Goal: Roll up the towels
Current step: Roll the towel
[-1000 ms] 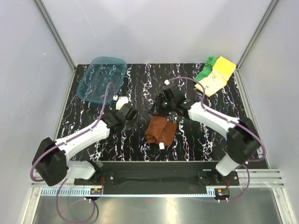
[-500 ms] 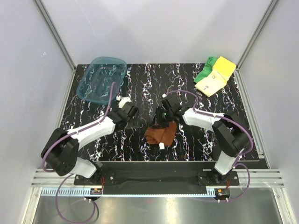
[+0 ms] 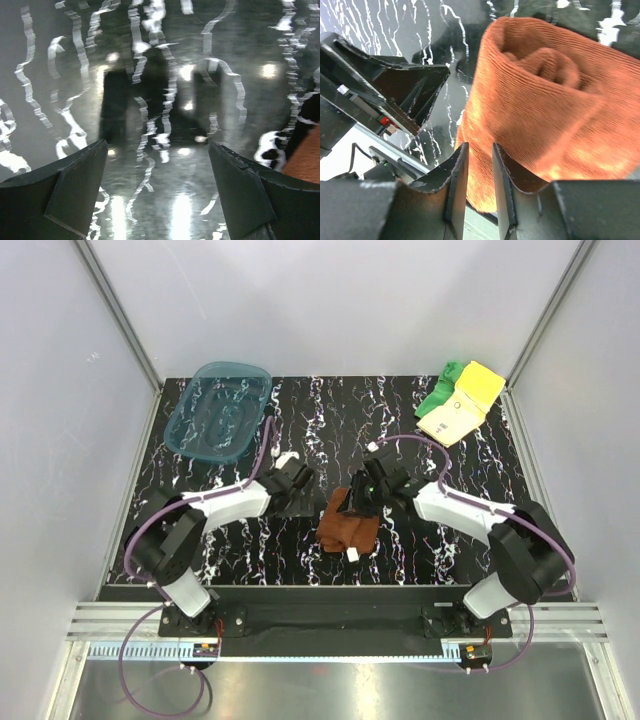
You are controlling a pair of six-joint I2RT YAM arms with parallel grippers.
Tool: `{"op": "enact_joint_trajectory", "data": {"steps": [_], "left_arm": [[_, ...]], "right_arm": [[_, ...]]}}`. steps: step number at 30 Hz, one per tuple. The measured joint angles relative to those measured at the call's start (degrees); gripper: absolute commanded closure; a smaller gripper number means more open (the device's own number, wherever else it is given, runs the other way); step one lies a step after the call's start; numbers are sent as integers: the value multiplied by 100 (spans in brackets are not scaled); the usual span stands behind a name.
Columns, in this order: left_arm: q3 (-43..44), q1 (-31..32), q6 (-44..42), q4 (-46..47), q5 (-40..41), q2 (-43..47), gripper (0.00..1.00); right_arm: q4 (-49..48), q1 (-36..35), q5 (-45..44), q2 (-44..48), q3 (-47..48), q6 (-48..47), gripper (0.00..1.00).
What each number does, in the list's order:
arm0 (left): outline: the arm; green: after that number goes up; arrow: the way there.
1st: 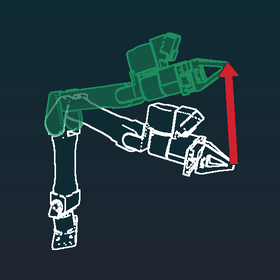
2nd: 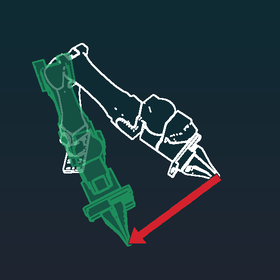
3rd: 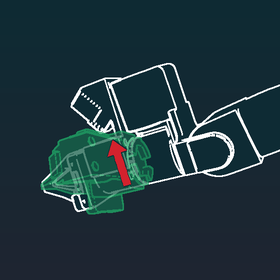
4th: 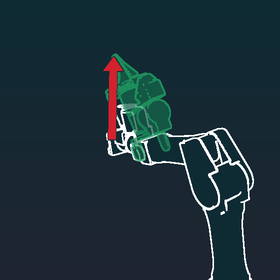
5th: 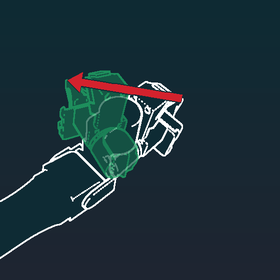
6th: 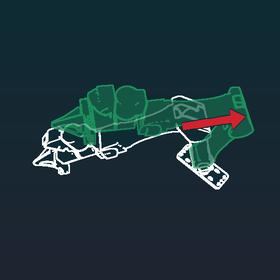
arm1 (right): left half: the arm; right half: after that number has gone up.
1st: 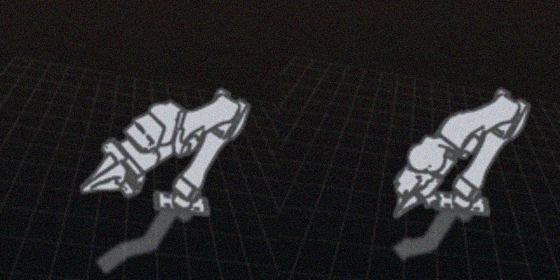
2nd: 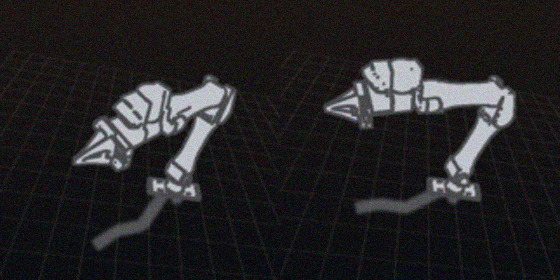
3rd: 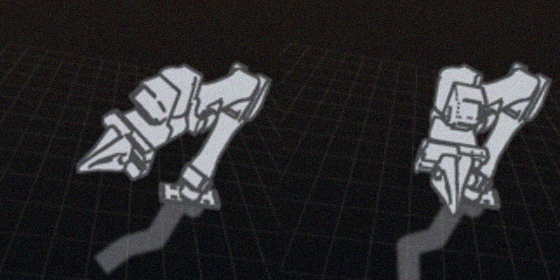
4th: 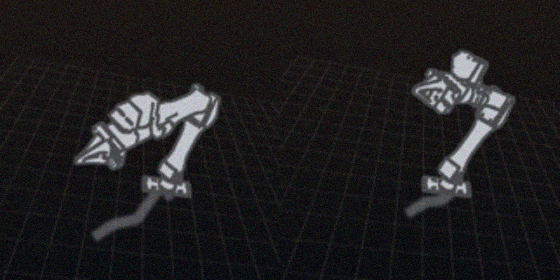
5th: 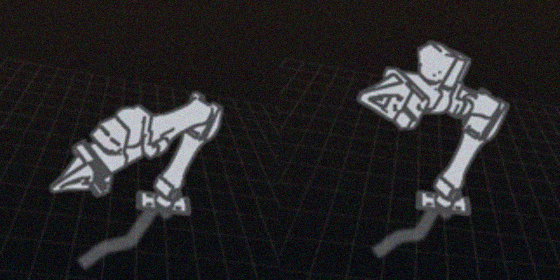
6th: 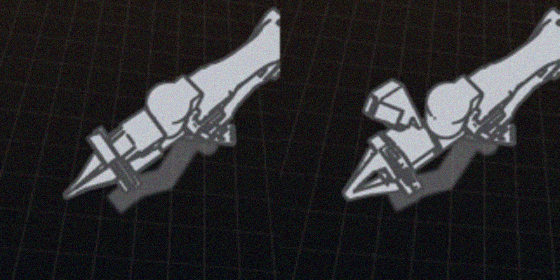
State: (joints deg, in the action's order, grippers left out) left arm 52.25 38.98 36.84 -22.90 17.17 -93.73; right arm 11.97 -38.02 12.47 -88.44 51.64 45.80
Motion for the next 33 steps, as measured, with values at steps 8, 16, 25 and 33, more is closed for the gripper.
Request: {"op": "enact_joint_trajectory", "data": {"steps": [8, 16, 25, 33], "left_arm": [[411, 361, 4, 11, -48, -258, 12], [442, 435, 7, 7, -142, -376, 12], [566, 761, 72, 31, -560, -407, 12], [992, 1088, 116, -59, -688, -417, 12]], "right_arm": [[120, 160, -240, 407, -529, -98, 68], [114, 188, -358, 592, -903, -85, 68], [138, 291, -509, 632, -957, -105, 67], [380, 522, -763, 785, -1139, -103, 66]]}}
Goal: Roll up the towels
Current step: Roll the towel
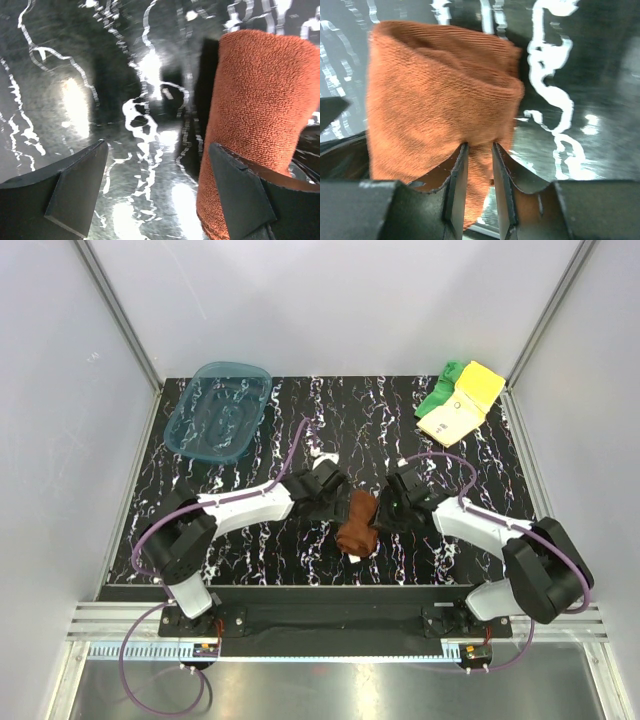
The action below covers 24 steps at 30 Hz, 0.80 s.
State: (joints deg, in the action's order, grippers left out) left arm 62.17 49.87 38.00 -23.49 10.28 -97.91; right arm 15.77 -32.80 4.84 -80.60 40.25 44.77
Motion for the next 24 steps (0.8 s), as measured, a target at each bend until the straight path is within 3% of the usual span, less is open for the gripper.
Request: {"op": "enact_joint_trajectory", "data": {"steps": [16, 24], "left_arm": [[691, 621, 0, 11, -127, -428, 12], [472, 664, 109, 750, -846, -448, 13]], "right_arm": [[557, 120, -595, 476, -525, 144, 64], [647, 188, -691, 721, -761, 214, 63]]}}
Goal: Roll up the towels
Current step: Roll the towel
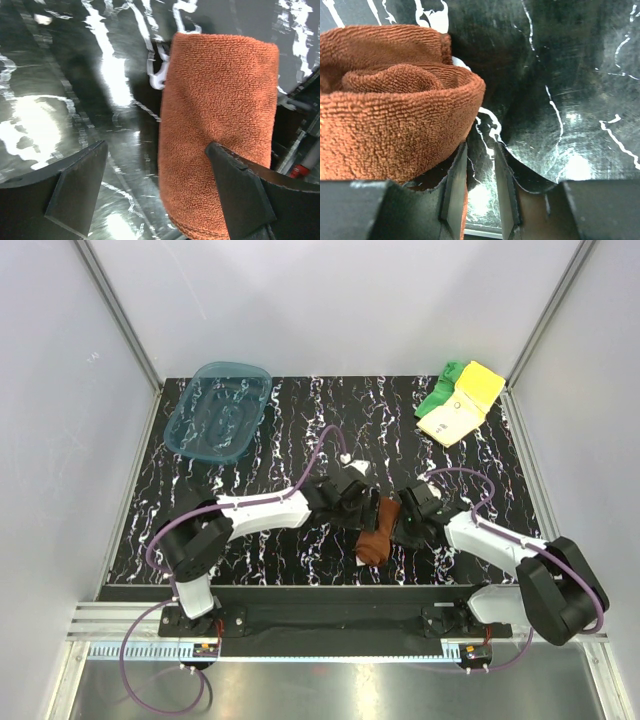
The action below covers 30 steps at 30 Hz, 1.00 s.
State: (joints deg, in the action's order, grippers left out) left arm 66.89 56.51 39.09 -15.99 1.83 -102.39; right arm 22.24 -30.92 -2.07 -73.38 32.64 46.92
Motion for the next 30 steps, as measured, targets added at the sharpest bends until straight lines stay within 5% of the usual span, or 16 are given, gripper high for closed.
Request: {"op": "enact_joint_trajectory", "data": {"steps": [13, 30], "left_arm": [[-1412, -549, 564, 2339, -1196, 22, 13], [-1753, -1394, 168, 1987, -682, 507, 4]], "right_arm": [[-96, 28, 28, 52, -70, 35, 64], [-195, 28, 170, -234, 140, 26, 66]]}}
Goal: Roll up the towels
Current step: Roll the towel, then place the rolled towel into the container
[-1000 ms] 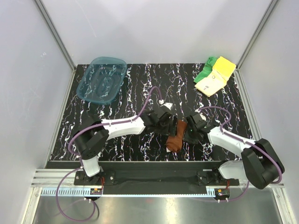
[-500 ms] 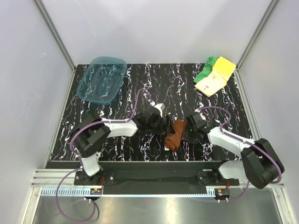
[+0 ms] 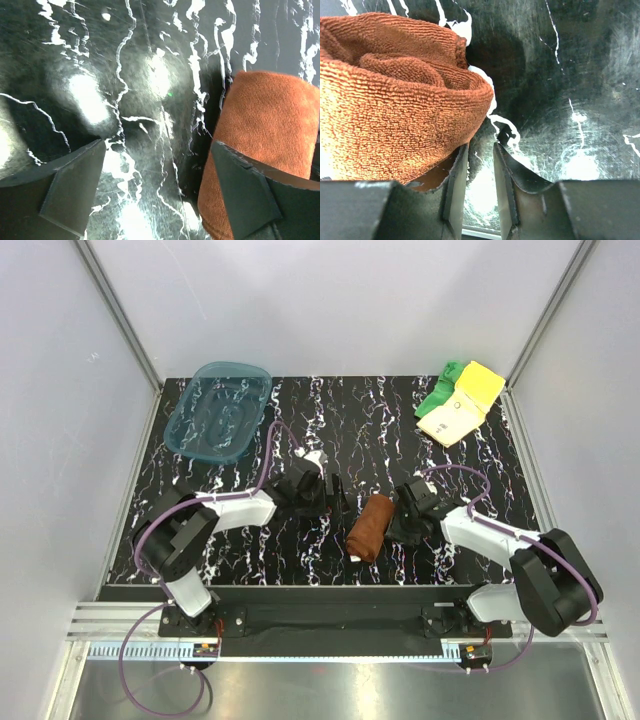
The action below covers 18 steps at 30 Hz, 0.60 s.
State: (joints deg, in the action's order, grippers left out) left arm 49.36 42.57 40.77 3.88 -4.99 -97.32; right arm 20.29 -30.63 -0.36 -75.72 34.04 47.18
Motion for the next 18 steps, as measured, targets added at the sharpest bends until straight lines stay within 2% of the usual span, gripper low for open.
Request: {"op": "enact_joint_trajectory", "data": {"steps": [1, 7, 13, 18], "left_arm": [[-48, -15, -28, 57, -74, 28, 1], [-750, -39, -46, 1093, -935, 516, 1], [-868, 9, -44, 1991, -1650, 612, 1], [-754, 249, -210, 1821, -1679, 588, 1]], "right_arm": [[0, 0, 0, -22, 15, 0, 66], [2, 0, 0, -79, 57, -2, 66], [4, 0, 0, -190, 153, -4, 66], [-9, 0, 81, -258, 175, -4, 66]]}}
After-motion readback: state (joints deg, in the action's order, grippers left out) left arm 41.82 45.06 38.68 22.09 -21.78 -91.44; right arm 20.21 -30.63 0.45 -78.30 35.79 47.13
